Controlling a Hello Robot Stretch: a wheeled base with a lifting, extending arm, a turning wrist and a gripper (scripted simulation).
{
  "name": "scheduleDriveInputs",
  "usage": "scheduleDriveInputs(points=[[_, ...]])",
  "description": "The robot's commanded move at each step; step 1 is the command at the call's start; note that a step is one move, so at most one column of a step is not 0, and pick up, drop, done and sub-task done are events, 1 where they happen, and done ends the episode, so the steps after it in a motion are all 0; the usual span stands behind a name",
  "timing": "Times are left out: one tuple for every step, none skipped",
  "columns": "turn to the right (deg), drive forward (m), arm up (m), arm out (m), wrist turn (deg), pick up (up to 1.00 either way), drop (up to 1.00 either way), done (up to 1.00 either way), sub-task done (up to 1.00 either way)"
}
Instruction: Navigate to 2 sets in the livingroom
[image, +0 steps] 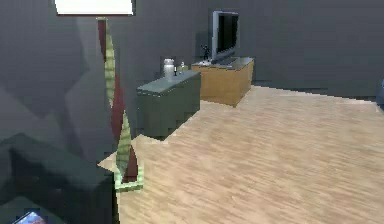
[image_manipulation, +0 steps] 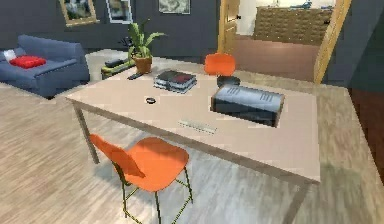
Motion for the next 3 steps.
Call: scheduleDriveInputs(points=[[0.0, 0.15, 0.0, 0.0, 0.0, 0.0, 0.0, 0.0, 0.0], [18.0, 0.0, 0.0, 0.0, 0.0, 0.0, 0.0, 0.0, 0.0], [0.0, 1.0, 0.0, 0.0, 0.0, 0.0, 0.0, 0.0, 0.0]])
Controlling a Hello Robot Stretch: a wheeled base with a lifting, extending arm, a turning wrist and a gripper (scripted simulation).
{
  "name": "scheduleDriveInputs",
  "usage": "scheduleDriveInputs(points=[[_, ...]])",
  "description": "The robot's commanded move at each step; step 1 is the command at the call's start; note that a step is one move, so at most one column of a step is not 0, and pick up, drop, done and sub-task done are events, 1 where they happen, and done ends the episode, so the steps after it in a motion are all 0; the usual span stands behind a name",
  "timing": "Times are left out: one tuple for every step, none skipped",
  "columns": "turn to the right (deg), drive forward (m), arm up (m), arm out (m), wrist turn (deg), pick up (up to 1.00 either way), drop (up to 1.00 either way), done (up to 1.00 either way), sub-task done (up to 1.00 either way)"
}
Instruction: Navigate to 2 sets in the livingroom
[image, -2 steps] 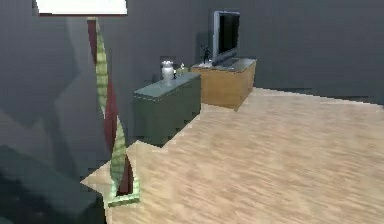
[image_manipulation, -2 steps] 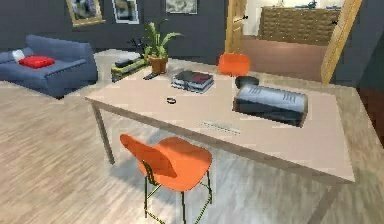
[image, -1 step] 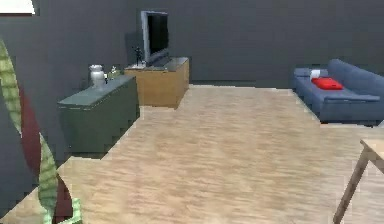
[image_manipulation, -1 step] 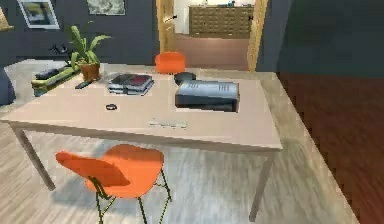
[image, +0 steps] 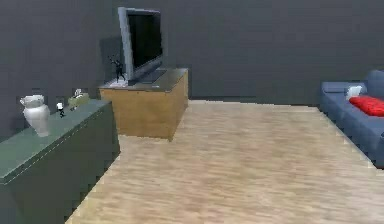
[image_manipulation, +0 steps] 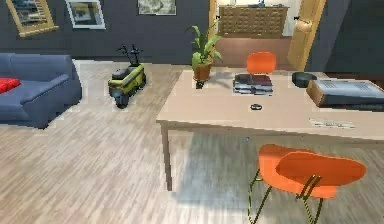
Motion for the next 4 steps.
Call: scheduleDriveInputs(points=[[0.0, 1.0, 0.0, 0.0, 0.0, 0.0, 0.0, 0.0, 0.0], [0.0, 0.75, 0.0, 0.0, 0.0, 0.0, 0.0, 0.0, 0.0], [-27.0, 0.0, 0.0, 0.0, 0.0, 0.0, 0.0, 0.0, 0.0], [0.0, 0.0, 0.0, 0.0, 0.0, 0.0, 0.0, 1.0, 0.0]])
